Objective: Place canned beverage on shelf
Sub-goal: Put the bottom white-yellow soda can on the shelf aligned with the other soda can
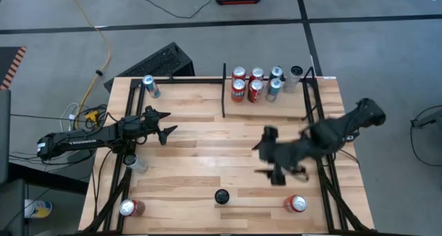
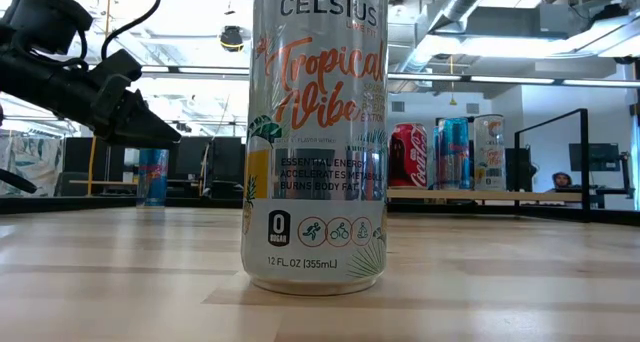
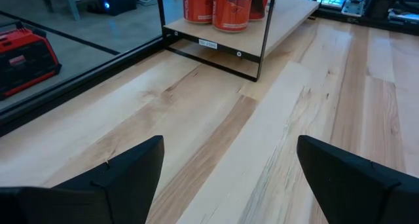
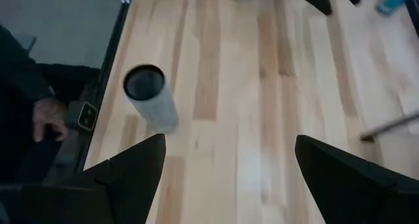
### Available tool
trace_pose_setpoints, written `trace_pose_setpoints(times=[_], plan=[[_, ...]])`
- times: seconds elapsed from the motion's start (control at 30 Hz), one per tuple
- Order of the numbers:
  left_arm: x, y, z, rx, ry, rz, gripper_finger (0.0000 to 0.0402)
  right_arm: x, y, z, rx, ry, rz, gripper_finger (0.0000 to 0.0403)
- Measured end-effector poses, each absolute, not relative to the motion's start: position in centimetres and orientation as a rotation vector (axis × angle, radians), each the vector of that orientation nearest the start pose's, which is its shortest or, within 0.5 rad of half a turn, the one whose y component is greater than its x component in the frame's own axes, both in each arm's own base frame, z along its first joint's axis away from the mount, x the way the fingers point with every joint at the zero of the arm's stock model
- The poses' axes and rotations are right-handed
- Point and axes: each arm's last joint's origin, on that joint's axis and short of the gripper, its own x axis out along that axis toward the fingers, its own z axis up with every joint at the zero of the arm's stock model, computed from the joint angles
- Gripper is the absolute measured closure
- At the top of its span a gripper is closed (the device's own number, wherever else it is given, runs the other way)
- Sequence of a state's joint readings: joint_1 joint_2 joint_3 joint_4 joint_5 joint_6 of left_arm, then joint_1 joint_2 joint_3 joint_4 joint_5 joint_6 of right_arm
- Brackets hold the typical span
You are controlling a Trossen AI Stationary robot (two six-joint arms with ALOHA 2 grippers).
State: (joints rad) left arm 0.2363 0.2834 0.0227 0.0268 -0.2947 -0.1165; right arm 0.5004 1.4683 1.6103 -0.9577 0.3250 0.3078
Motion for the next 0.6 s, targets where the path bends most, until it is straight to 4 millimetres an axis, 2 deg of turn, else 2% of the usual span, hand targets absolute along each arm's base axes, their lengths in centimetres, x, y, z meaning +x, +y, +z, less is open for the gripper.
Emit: trace_pose_setpoints(times=[0.3,0.43,0.6], plan=[[10.6,3.4,15.0,-0.106,0.206,0.541,0.0068,30.8,19.5,33.6,-0.036,0.612,0.129,0.0039],[10.7,3.4,15.0,-0.106,0.206,0.541,0.0068,33.1,21.1,31.7,-0.027,0.550,0.148,0.0039],[10.7,3.4,15.0,-0.106,0.205,0.541,0.0068,34.6,22.1,29.8,0.010,0.532,0.145,0.0039]])
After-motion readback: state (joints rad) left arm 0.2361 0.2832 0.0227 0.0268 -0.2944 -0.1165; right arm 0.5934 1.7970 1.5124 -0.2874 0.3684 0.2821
